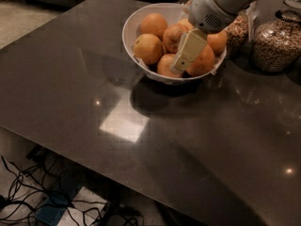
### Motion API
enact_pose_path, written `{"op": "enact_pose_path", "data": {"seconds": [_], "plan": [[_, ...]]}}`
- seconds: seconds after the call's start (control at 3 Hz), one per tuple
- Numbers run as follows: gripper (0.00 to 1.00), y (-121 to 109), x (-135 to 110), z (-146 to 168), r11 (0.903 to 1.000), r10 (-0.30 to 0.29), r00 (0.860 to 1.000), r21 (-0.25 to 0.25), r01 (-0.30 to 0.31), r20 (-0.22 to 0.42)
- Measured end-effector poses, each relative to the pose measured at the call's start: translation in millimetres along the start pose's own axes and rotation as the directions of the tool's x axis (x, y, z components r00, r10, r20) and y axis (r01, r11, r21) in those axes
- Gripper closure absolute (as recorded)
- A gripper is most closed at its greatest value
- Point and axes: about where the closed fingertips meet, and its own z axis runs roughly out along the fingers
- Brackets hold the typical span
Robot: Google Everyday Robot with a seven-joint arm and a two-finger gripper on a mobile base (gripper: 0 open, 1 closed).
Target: Pick orange from white bowl
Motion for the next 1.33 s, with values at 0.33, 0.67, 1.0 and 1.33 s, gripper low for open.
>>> {"op": "enact_pose_path", "data": {"seconds": [0.33,0.67,1.0,1.33], "plan": [[0.0,-23,-10,10,0.9989,-0.032,0.999,0.034,0.031,0.038],[0.0,-25,-11,17,0.9995,-0.025,0.999,0.021,0.024,0.047],[0.0,-37,-11,25,0.9993,-0.03,0.999,0.022,0.03,0.028],[0.0,-49,-8,28,0.9988,-0.033,0.999,0.036,0.032,0.006]]}}
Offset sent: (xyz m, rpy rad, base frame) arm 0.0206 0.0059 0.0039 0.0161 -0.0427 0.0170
